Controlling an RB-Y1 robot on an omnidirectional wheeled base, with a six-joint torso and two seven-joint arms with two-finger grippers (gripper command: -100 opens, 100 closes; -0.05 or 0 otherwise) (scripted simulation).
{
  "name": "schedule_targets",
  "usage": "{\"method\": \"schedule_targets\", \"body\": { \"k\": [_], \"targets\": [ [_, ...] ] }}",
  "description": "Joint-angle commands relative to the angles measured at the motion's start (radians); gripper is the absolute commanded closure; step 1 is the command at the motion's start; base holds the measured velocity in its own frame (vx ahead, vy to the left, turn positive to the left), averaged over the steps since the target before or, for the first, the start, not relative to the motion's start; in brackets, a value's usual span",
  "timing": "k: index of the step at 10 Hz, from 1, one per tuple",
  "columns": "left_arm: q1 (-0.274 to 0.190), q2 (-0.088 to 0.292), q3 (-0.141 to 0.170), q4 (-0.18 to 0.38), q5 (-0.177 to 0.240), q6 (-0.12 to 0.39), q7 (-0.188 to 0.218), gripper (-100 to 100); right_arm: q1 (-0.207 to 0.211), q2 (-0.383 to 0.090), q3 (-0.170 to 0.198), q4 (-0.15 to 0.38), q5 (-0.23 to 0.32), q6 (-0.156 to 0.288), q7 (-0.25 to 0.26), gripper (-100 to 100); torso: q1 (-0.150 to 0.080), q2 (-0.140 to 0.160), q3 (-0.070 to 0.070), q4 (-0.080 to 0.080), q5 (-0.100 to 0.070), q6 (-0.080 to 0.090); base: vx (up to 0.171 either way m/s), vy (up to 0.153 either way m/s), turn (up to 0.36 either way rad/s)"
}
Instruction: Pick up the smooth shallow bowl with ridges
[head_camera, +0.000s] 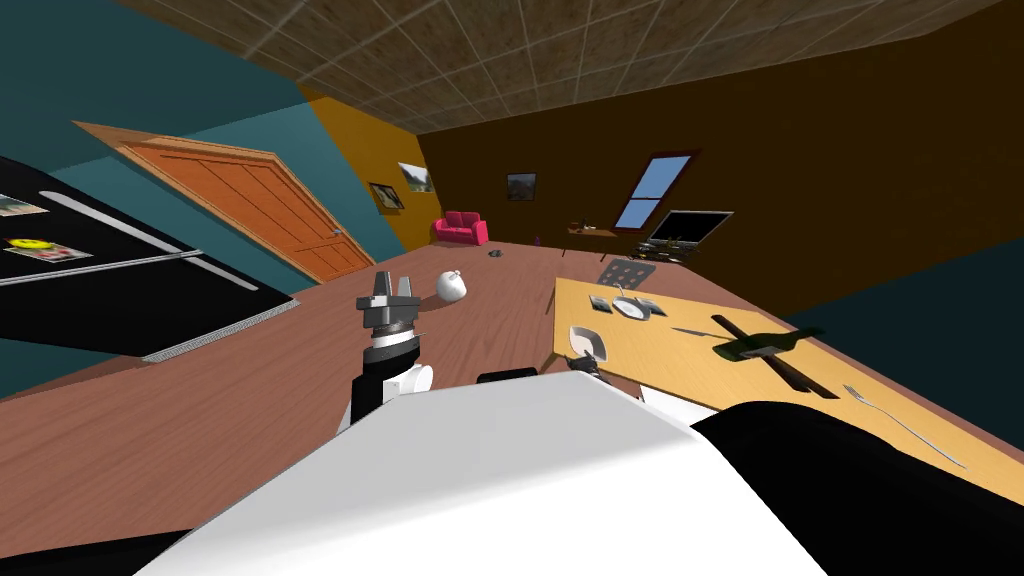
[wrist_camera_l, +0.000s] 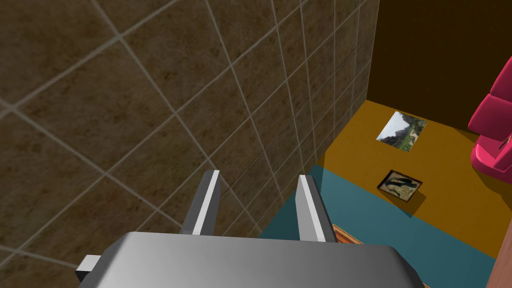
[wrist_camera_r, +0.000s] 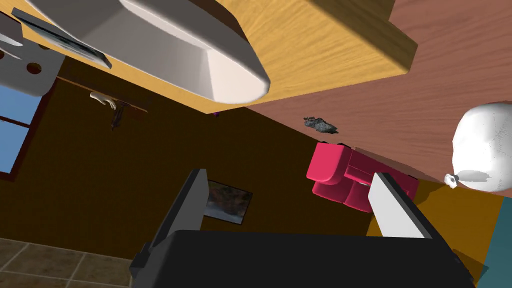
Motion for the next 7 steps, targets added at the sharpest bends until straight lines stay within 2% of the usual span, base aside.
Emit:
{"method": "schedule_targets", "body": {
  "k": [1,2,3,4,5,7],
  "targets": [
    [0.0,0.0,0.0,0.0,0.0,0.0,0.0,0,0.006,-0.012,-0.009,0.05,0.05,0.015,0.033,-100,0.0,0.0,0.0,0.0,0.0,0.0,0.035,0.009,0.163],
    [0.0,0.0,0.0,0.0,0.0,0.0,0.0,0,0.016,-0.026,-0.007,0.082,0.085,0.037,0.059,-100,0.0,0.0,0.0,0.0,0.0,0.0,0.045,0.009,0.257],
    [0.0,0.0,0.0,0.0,0.0,0.0,0.0,0,0.016,-0.026,-0.007,0.082,0.096,0.037,0.059,-100,0.0,0.0,0.0,0.0,0.0,0.0,0.034,-0.002,0.043],
    [0.0,0.0,0.0,0.0,0.0,0.0,0.0,0,0.026,-0.04,-0.006,0.111,0.135,0.058,0.083,-100,0.0,0.001,0.0,0.0,0.0,0.0,0.031,0.002,0.086],
    [0.0,0.0,0.0,0.0,0.0,0.0,0.0,0,0.026,-0.04,-0.006,0.111,0.135,0.058,0.083,-100,0.0,0.001,0.0,0.0,0.0,0.0,0.025,0.0,0.076],
    [0.0,0.0,0.0,0.0,0.0,0.0,0.0,0,0.044,-0.068,-0.003,0.164,0.207,0.097,0.13,-100,0.0,0.001,0.001,0.0,0.0,0.0,0.033,0.007,0.174]
  ]
}}
